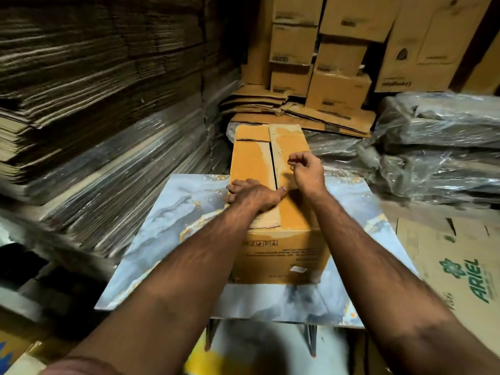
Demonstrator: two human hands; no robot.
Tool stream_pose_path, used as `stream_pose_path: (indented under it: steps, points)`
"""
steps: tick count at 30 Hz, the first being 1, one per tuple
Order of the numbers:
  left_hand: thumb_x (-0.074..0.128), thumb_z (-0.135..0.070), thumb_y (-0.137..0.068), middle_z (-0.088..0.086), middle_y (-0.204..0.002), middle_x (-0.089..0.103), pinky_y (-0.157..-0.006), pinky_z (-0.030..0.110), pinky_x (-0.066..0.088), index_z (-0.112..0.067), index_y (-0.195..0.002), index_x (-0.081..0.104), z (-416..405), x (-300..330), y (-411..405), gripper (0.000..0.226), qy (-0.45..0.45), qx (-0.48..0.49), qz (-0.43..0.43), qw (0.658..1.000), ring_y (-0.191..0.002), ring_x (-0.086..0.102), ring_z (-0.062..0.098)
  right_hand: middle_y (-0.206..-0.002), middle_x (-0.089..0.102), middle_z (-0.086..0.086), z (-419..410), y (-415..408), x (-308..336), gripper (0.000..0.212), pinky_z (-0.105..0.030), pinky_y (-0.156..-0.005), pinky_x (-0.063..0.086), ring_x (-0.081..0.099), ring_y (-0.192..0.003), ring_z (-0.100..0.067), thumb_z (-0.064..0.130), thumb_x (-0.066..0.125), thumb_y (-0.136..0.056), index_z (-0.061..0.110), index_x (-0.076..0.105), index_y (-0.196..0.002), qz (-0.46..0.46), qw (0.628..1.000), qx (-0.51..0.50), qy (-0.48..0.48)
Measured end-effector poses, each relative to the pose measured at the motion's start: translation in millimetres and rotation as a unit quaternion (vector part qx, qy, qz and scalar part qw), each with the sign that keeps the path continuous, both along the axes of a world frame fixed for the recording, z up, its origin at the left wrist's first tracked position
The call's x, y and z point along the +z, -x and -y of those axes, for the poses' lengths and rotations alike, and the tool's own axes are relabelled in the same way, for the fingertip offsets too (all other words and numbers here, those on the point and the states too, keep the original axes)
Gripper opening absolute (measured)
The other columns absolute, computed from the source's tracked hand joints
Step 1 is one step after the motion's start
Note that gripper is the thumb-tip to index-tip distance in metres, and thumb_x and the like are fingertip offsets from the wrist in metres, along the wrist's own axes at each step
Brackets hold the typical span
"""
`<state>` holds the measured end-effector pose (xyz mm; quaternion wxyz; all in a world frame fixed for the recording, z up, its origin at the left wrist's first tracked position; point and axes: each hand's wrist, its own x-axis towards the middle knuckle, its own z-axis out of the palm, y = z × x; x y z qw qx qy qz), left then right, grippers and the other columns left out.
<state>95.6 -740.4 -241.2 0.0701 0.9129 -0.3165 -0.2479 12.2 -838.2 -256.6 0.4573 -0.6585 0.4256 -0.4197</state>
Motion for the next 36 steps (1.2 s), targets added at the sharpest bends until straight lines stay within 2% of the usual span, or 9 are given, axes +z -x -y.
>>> stream_pose_path:
  steps: [10, 13, 17, 19, 22, 24, 27, 31, 36]
  points:
    - [0.068, -0.082, -0.06, 0.028, -0.156, -0.025, -0.108, 0.074, 0.002, -0.015, -0.15, -0.027, 48, -5, -11, 0.147, -0.061, 0.123, -0.021, 0.99, -0.145, -0.015, 0.05, -0.109, 0.07, -0.007, -1, 15, -38, 0.03, -0.035, -0.094, 0.05, 0.061, -0.104, -0.023, -0.001, 0.048, -0.088, 0.01, 0.069, -0.106, -0.029, 0.995, -0.076, 0.049]
    - [0.071, -0.079, -0.057, 0.03, -0.158, -0.01, -0.113, 0.069, 0.014, -0.012, -0.155, -0.014, 51, -6, -16, 0.146, -0.059, 0.11, -0.009, 0.992, -0.144, 0.005, 0.054, -0.107, 0.07, -0.007, 1, 16, -39, 0.03, -0.033, -0.091, 0.049, 0.061, -0.103, -0.024, -0.002, 0.047, -0.086, 0.009, 0.069, -0.103, -0.032, 0.995, -0.077, 0.06]
    - [0.056, -0.087, -0.049, 0.018, -0.152, 0.037, -0.106, 0.05, 0.041, -0.011, -0.15, 0.033, 36, 2, -36, 0.128, 0.043, 0.062, -0.017, 0.997, -0.132, 0.044, 0.04, -0.096, 0.07, -0.008, 2, 18, -43, 0.026, -0.033, -0.083, 0.047, 0.061, -0.095, -0.027, 0.01, 0.045, -0.081, 0.01, 0.07, -0.088, -0.085, 0.99, -0.041, 0.103]
    - [0.056, -0.085, -0.057, 0.012, -0.14, 0.054, -0.101, 0.043, 0.047, -0.016, -0.14, 0.05, 26, 12, -49, 0.108, 0.114, 0.048, -0.074, 0.99, -0.119, 0.057, 0.034, -0.105, 0.068, -0.01, -1, 14, -45, 0.037, -0.037, -0.092, 0.044, 0.057, -0.104, -0.031, 0.025, 0.041, -0.079, 0.011, 0.073, -0.091, -0.186, 0.962, 0.005, 0.199]
    - [0.063, -0.076, -0.067, 0.011, -0.133, 0.057, -0.09, 0.038, 0.048, -0.018, -0.138, 0.05, 15, 22, -63, 0.092, 0.173, 0.066, -0.174, 0.967, -0.112, 0.06, 0.031, -0.145, 0.045, -0.015, -11, 4, -44, 0.067, -0.05, -0.116, 0.023, 0.032, -0.137, -0.033, 0.054, 0.029, -0.083, 0.015, 0.065, -0.124, -0.374, 0.861, 0.122, 0.322]
    - [0.063, -0.075, -0.07, 0.011, -0.134, 0.057, -0.088, 0.039, 0.047, -0.018, -0.138, 0.049, 13, 21, -66, 0.09, 0.186, 0.065, -0.18, 0.964, -0.113, 0.058, 0.032, -0.16, 0.023, -0.014, -17, 0, -40, 0.092, -0.057, -0.119, 0.004, 0.011, -0.148, -0.031, 0.072, 0.011, -0.076, 0.018, 0.057, -0.136, -0.474, 0.797, 0.184, 0.325]
    - [0.063, -0.076, -0.067, 0.012, -0.133, 0.057, -0.096, 0.045, 0.048, -0.017, -0.138, 0.048, 12, 19, -67, 0.093, 0.197, 0.07, -0.192, 0.959, -0.112, 0.059, 0.033, -0.164, 0.014, -0.009, -14, -3, -26, 0.1, -0.061, -0.116, -0.001, -0.001, -0.151, -0.03, 0.085, 0.014, -0.07, 0.024, 0.058, -0.136, -0.537, 0.768, 0.228, 0.266]
    - [0.063, -0.077, -0.067, 0.011, -0.128, 0.059, -0.096, 0.046, 0.049, -0.018, -0.136, 0.049, 10, 19, -76, 0.093, 0.219, 0.078, -0.221, 0.947, -0.105, 0.06, 0.032, -0.155, 0.035, -0.005, -19, 5, 1, 0.072, -0.059, -0.115, 0.008, 0.008, -0.15, -0.027, 0.075, 0.05, -0.082, 0.02, 0.06, -0.128, -0.491, 0.787, 0.213, 0.305]
    - [0.064, -0.07, -0.076, 0.012, -0.127, 0.058, -0.084, 0.038, 0.046, -0.014, -0.137, 0.049, 10, 17, -80, 0.084, 0.23, 0.059, -0.243, 0.941, -0.101, 0.059, 0.031, -0.129, 0.062, 0.002, -47, 30, 21, 0.059, -0.053, -0.111, 0.015, 0.037, -0.139, -0.019, 0.068, 0.057, -0.081, 0.023, 0.062, -0.119, -0.401, 0.813, 0.129, 0.402]
